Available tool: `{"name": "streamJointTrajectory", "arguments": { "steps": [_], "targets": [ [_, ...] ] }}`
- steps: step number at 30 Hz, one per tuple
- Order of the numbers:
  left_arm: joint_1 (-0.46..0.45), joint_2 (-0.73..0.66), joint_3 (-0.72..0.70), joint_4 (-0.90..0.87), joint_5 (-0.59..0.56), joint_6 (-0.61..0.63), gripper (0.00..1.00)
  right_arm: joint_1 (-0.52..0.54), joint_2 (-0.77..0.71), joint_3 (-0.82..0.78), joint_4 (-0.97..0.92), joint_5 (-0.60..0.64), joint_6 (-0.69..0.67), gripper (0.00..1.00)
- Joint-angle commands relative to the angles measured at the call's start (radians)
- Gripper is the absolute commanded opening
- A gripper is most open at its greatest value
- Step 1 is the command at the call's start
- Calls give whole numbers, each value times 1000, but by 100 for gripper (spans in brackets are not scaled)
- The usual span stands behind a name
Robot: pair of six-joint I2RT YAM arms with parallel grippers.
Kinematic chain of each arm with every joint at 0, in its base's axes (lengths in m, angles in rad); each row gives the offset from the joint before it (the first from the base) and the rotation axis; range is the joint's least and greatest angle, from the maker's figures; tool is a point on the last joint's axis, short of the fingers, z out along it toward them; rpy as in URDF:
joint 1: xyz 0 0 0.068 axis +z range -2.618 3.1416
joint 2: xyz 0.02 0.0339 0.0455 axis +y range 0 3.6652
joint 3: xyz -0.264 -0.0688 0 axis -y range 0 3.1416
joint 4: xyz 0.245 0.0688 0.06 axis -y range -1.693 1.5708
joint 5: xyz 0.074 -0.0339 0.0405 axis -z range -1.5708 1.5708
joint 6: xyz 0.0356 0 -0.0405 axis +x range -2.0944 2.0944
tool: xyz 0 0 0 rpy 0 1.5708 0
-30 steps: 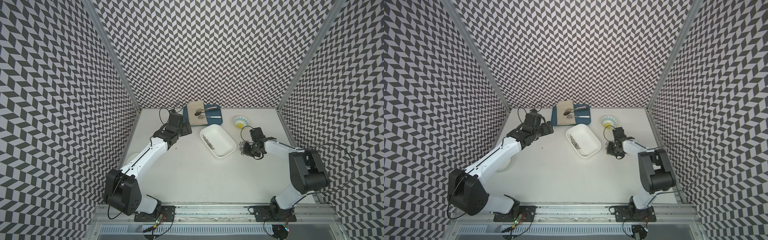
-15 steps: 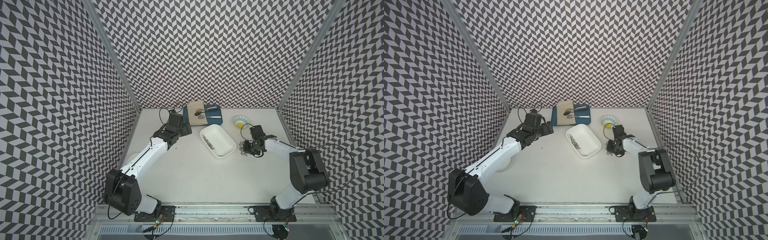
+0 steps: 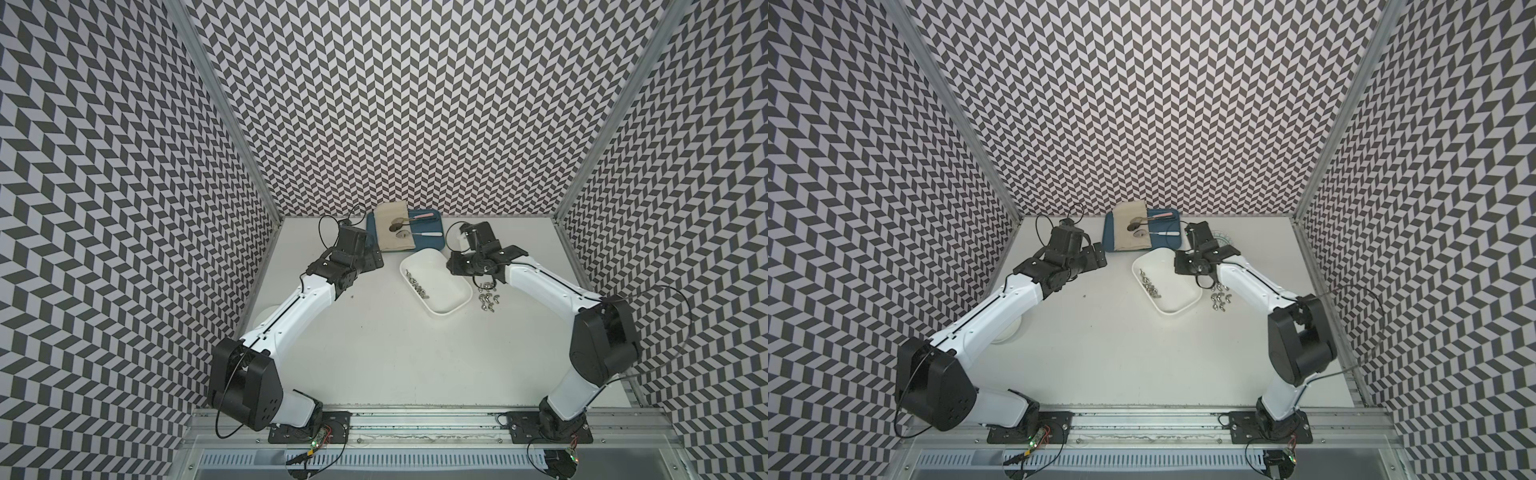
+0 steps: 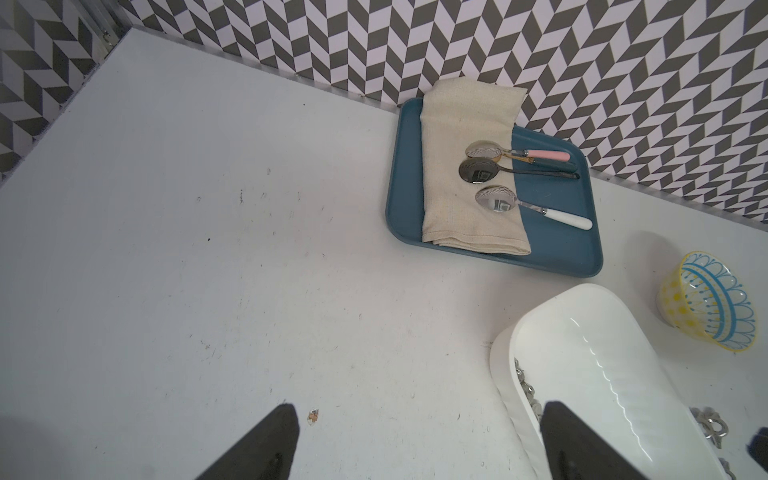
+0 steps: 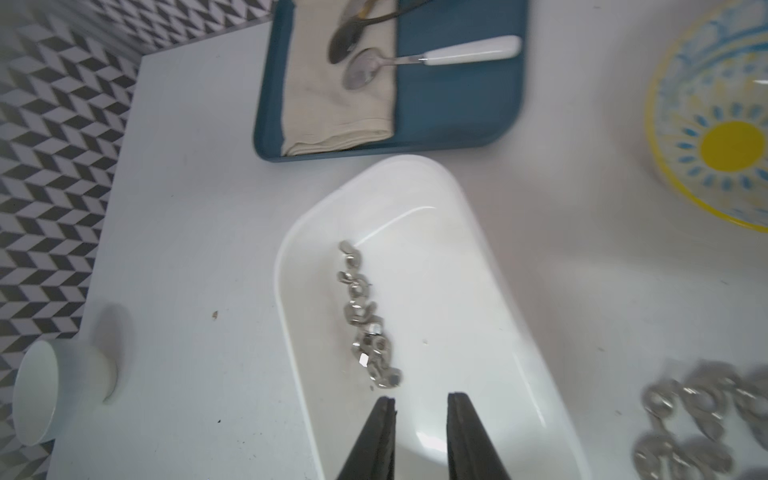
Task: Take out the wing nut from the storage box
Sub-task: Place the wing nut at the center of the board, then pick up the wing nut from the storage box.
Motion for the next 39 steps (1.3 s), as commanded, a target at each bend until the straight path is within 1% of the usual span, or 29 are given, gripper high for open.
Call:
{"name": "streamJointTrajectory", "arguments": {
  "steps": [1,8,13,18,23,32,39],
  "targets": [
    [0,-16,-7,-3,-10,1,95,49,93,72,16,-10,-38,26],
    [1,-26,-18,-30,-13,4,95,93,279,242,-26,-11,-86,27],
    [0,-13,11,-79,-13,5,95,96,376,308,-39,4,-87,27],
    [0,23,59,-131,-21,15,95,96,419,324,0,-7,-82,28],
    [0,50,87,-161,-18,9,95,96,462,356,26,-59,-70,28],
    [0,69,119,-191,-32,10,95,96,506,372,96,-44,-16,28],
    [0,79,143,-208,-45,18,95,94,561,409,116,-73,4,28]
  ]
}}
